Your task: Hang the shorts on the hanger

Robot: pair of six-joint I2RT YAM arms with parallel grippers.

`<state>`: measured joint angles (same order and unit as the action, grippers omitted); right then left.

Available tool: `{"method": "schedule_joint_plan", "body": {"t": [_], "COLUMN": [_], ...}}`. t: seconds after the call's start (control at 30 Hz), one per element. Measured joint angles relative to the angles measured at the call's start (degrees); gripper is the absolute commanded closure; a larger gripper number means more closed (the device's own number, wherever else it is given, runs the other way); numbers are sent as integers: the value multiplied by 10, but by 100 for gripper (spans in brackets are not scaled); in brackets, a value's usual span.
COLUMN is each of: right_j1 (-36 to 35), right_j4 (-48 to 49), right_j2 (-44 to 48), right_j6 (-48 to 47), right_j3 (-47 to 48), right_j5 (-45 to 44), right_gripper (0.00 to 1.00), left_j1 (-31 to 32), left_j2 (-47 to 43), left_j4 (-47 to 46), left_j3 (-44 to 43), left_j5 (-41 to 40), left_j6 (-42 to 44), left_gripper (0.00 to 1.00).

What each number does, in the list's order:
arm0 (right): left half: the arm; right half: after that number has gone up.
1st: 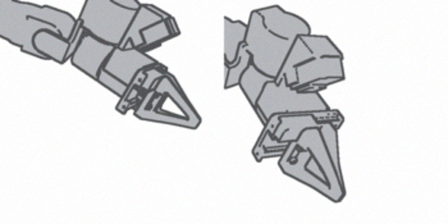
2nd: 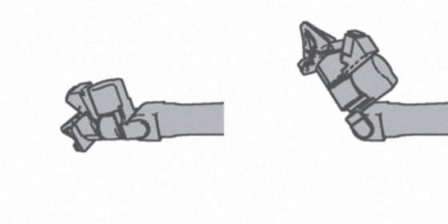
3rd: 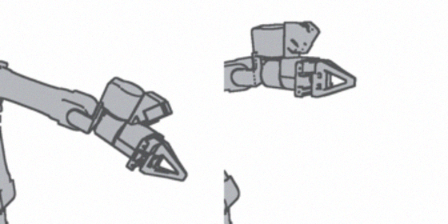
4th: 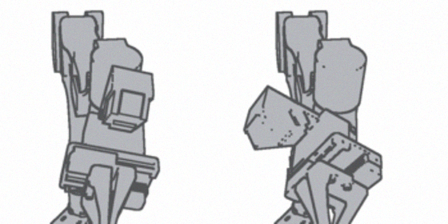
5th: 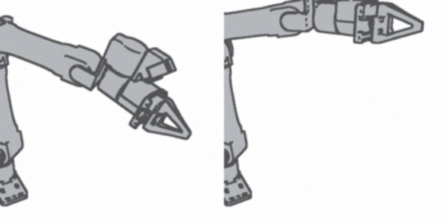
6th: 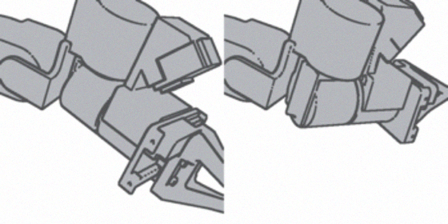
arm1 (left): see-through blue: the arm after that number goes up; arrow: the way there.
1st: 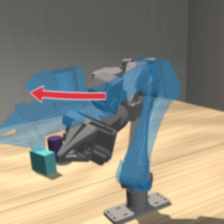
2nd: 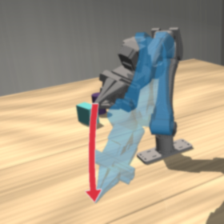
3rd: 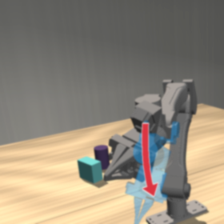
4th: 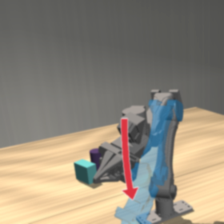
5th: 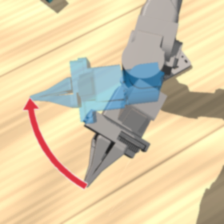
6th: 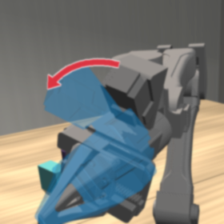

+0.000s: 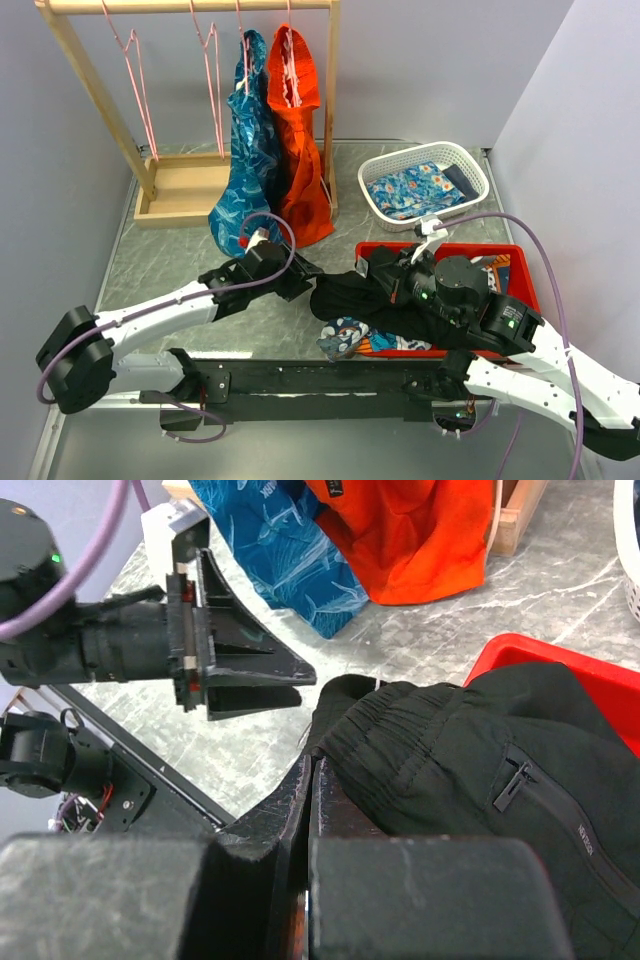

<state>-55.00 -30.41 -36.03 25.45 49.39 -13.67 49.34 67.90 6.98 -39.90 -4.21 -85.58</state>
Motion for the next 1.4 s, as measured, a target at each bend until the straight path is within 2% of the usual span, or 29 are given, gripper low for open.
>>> {"method": "schedule_joint_plan", "body": {"t": [0.23, 0.6, 0.8, 0.87, 0.9, 1.07, 1.2, 1.4], "right_j1": [-7, -15, -18, -18, -18, -18, -18, -18], "right_j4": [0, 0, -7, -14, -20, -37, -57, -64], "right_j2": [0, 0, 0, 0, -2, -19, -43, -87], "right_j6": [2, 4, 4, 4, 4, 4, 4, 3], "right_j3": [0, 0, 1, 6, 12, 55, 101, 193], "right_j5": [-4, -9, -25, -34, -38, -53, -72, -125], "right_gripper": [100, 100, 100, 100, 100, 100, 100, 100], "left_j1": [3, 4, 4, 4, 4, 6, 8, 3], "left_j2": [36, 125, 160, 168, 171, 174, 143, -16], "left_j4": [-7, -29, -36, -42, -47, -70, -34, 72], "left_j3": [-3, -43, -60, -59, -58, -46, -56, -99], "left_j5": [-23, -26, -24, -19, -16, -4, -29, -132], "left_j6": [-85, -127, -133, -136, -137, -132, -94, 2], "left_gripper": [55, 65, 79, 88, 99, 99, 99, 99]}}
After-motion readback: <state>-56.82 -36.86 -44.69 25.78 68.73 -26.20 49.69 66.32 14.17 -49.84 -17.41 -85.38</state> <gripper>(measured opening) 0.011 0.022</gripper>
